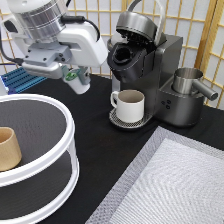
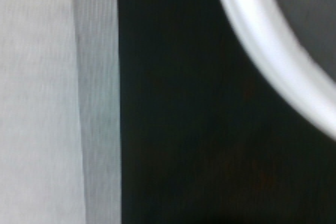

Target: Make coffee

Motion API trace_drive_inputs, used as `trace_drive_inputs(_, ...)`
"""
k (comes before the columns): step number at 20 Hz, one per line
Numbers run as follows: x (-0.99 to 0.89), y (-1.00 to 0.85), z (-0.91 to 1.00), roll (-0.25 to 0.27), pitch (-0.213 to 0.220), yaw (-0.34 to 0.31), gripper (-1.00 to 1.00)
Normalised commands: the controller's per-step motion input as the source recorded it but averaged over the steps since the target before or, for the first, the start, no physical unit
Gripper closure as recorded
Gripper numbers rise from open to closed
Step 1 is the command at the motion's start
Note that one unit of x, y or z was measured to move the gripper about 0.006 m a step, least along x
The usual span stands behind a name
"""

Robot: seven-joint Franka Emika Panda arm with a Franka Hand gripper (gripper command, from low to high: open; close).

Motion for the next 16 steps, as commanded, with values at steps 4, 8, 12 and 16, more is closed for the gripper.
trace_drive_inputs(4, 0.05, 0.38, 0.62, 0.226, -0.048, 0.000, 1.00)
trace_drive_inputs(8, 0.00, 0.50, 0.68, 0.212, -0.012, 0.000, 1.00)
trace_drive_inputs(12, 0.00, 0.56, 0.55, 0.186, 0.002, 0.000, 1.00)
trace_drive_inputs(16, 0.02, 0.62, 0.24, 0.094, 0.018, 0.004, 1.00)
